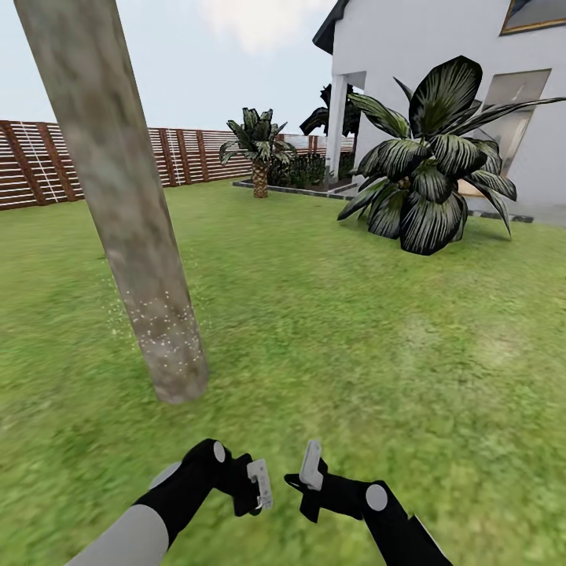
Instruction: In the garden, pick up the pesticide atomizer on the floor and spray pesticide onto both trees until each tree trunk is fully covered.
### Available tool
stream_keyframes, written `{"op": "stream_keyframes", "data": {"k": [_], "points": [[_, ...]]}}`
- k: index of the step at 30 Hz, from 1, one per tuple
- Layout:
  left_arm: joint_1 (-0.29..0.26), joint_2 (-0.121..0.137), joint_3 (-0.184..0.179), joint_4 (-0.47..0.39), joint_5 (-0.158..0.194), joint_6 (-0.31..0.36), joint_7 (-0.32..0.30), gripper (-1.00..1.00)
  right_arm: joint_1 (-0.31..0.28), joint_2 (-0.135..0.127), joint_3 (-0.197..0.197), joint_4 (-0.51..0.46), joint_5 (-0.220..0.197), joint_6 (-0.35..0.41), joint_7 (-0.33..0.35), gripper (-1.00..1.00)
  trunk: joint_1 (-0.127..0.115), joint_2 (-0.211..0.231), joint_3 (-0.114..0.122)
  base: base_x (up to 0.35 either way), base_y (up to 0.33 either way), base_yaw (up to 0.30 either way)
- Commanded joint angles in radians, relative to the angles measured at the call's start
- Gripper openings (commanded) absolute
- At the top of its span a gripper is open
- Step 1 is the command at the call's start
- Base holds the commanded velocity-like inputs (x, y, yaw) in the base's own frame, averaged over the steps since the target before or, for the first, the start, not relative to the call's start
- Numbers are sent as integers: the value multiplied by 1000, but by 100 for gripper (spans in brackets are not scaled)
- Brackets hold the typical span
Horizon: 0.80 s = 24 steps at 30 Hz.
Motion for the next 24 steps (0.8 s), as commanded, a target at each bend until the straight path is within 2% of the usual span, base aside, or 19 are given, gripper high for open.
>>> {"op": "stream_keyframes", "data": {"k": [1,5,10,13,19,24], "points": [[0,-4,-1,0,0,-1,-2,-100,-1,0,13,0,0,0,0,-100,0,0,0,0,0,0],[0,-10,-1,2,3,-2,-5,-100,-1,0,42,-1,0,0,-1,-100,0,0,0,0,0,0],[0,-9,-2,4,5,-11,-13,-100,-2,0,44,-2,0,0,-1,-100,0,0,0,0,0,0],[-2,-6,-3,5,2,-14,-60,-100,-2,0,44,-2,0,0,-1,-100,0,0,0,0,0,0],[-3,1,-3,5,6,-19,-98,-100,-2,0,44,0,1,0,-1,-100,0,0,0,0,0,0],[-3,-1,2,6,15,-65,-121,-100,-2,-1,44,0,2,0,-1,-100,0,0,0,0,0,0]]}}
